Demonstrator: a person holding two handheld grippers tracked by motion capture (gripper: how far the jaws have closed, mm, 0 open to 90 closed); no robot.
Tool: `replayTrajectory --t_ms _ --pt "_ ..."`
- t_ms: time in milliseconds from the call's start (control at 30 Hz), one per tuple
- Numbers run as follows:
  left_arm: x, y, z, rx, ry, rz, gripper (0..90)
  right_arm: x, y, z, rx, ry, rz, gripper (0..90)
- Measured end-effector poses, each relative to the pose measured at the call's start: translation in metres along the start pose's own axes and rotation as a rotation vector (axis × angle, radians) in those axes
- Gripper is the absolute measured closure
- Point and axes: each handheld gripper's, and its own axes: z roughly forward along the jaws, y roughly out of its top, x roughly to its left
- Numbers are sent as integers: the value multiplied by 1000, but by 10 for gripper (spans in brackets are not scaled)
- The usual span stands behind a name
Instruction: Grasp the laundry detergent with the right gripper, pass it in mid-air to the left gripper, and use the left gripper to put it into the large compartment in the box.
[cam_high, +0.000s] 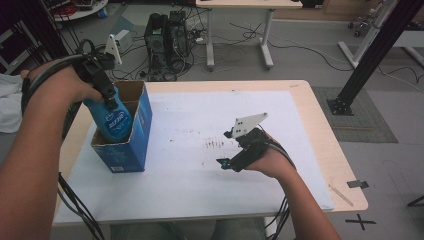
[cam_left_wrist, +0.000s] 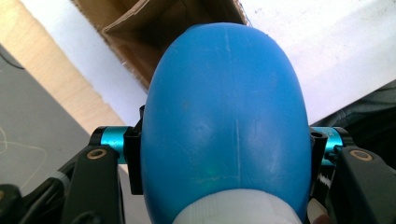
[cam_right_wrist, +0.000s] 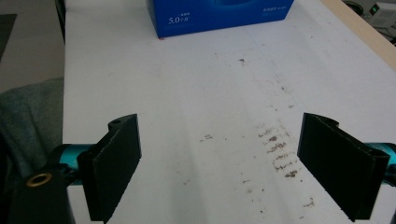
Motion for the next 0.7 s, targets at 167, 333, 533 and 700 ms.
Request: replayTrajectory --t_ms 167,333,533,700 --pt "2 7 17 17 3 -2 388 -2 3 -2 22 0 -14 127" --pt "5 9 31 25 -11 -2 388 -6 9 -11 86 9 7 127" --pt "10 11 45 36 -16 16 388 -18 20 -22 226 29 -3 126" --pt "11 12 55 35 -22 24 388 -27 29 -29 361 43 -24 127"
